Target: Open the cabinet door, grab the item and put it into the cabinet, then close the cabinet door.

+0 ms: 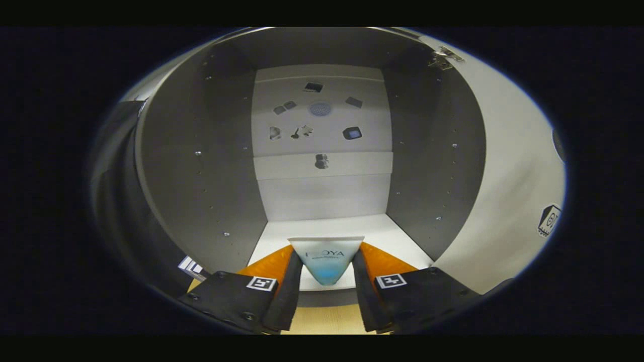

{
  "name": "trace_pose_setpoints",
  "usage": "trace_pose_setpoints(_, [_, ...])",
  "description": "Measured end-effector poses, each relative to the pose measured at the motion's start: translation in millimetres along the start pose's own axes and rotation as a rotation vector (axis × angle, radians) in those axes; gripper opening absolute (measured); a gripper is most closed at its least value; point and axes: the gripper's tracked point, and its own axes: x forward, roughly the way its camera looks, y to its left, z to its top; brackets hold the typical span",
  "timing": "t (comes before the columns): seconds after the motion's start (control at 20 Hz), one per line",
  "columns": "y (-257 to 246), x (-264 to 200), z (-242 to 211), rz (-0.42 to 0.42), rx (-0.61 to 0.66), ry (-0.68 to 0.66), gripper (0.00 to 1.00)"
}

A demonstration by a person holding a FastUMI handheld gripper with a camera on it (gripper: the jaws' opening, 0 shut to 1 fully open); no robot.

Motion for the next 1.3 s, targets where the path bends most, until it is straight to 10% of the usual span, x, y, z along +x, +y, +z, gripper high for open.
trace_pose_setpoints(0.9, [9, 39, -36, 0.0, -0.043, 0.107, 0.64])
trace_pose_setpoints(1.3, [7, 1, -14, -0.007, -0.039, -0.005, 1.0])
